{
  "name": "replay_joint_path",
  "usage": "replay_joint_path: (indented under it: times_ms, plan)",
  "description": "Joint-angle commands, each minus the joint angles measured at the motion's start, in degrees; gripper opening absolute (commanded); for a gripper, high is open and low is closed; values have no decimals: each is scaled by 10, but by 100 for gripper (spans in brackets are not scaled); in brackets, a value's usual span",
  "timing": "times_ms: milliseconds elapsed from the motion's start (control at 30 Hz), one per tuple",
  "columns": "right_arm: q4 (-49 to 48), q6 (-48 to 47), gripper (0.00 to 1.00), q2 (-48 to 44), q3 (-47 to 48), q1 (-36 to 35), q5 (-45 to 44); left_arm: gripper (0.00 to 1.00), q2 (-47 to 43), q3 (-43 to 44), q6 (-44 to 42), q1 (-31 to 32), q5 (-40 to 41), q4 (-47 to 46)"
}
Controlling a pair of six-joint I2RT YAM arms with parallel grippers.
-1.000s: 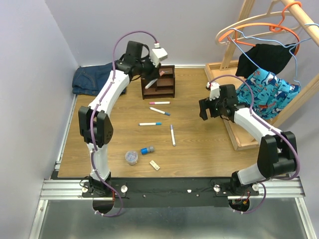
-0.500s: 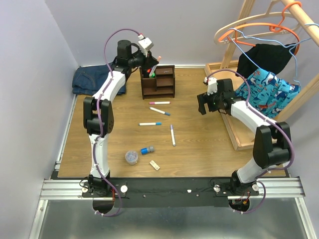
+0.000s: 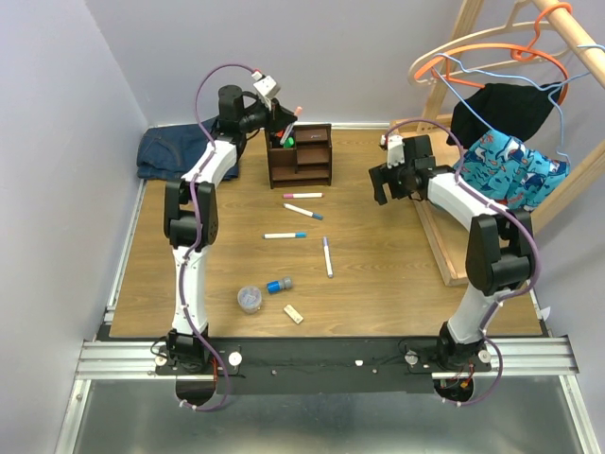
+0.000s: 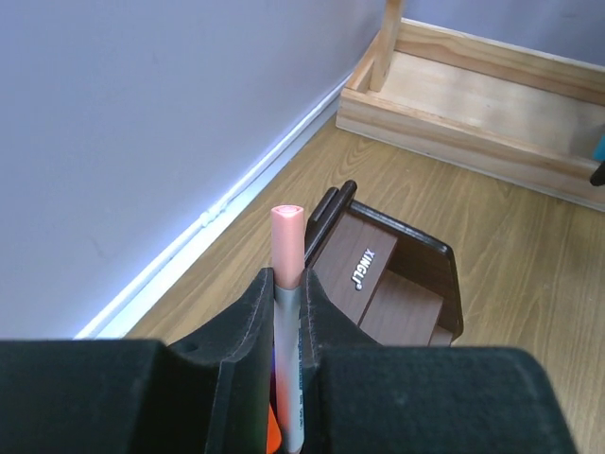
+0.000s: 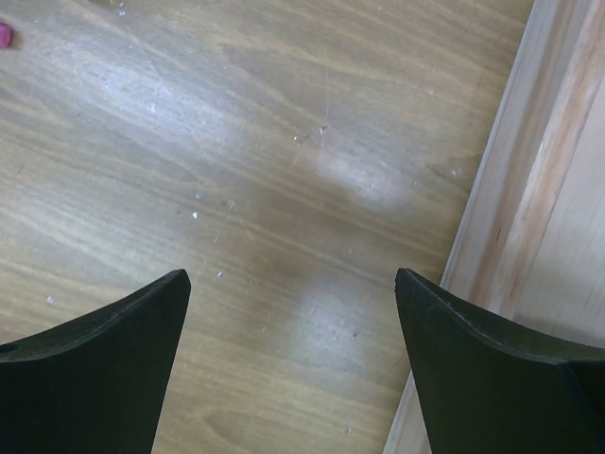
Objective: Sort the stationery into containers
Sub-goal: Place the pen in the storage box.
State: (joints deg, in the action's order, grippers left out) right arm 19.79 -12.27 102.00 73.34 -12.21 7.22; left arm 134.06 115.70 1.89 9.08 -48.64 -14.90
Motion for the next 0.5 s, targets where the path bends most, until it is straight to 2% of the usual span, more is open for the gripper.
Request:
replay_joint_path:
  times_ms: [0, 100, 267, 333, 367, 467]
  plan:
    - [16, -15, 97, 29, 35, -13, -23, 20, -12, -55, 21, -15, -29, -65]
    - [15, -15, 97, 42, 42, -20, -24, 20, -48, -117, -2, -20, -28, -71]
    - [12, -15, 97, 54, 45, -30, -20, 21, -80, -165, -16, -28, -38, -71]
    - [10, -14, 97, 55, 48, -34, -19, 28, -90, -174, -29, -30, -38, -72]
    - [9, -15, 97, 55, 47, -34, -19, 38, -94, -177, -32, -30, -37, -73]
    - [5, -15, 97, 50, 44, -37, -18, 45, -108, -175, -32, -30, -35, -82]
